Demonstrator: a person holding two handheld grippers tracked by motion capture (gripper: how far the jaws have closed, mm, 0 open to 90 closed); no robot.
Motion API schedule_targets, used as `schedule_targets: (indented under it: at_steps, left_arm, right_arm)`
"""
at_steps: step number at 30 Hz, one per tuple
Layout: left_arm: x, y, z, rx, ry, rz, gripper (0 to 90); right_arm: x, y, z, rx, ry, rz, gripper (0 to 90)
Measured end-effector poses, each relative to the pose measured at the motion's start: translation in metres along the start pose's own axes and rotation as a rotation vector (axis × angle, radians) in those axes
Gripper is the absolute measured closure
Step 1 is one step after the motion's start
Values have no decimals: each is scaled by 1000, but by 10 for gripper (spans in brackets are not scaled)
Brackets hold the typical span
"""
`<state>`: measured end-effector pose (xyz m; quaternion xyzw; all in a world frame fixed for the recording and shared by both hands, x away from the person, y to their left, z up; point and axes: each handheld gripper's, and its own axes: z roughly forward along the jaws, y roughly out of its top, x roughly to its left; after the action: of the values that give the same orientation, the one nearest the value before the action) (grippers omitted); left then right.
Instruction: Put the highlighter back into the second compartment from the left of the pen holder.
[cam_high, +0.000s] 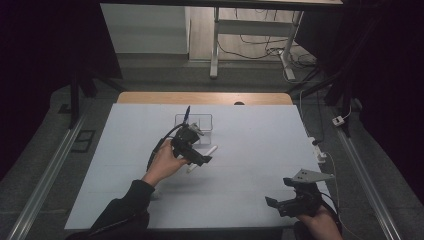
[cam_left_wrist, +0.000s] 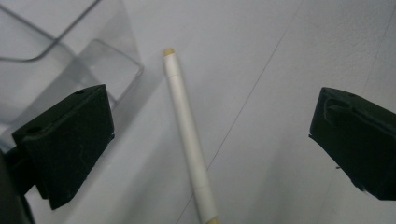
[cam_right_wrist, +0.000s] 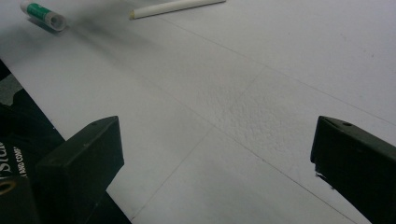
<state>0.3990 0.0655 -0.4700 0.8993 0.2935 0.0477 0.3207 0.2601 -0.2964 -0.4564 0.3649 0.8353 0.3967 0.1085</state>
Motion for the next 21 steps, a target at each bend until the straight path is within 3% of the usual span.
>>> schedule_targets:
  at_steps: [7,11,18,21]
  left_arm:
    - [1,14,24,76,-36,3,13]
    - [1,18,39,140,-27,16,65]
    - [4,20,55,224,-1,13,231]
    - [8,19,59,242,-10,0,294]
  right_arm:
    - [0,0,0,-3,7,1,21]
    - [0,0,0,-9,9,5,21]
    - [0,0,0,-9,8,5,21]
    - [0,0,-1,-10,8,5,21]
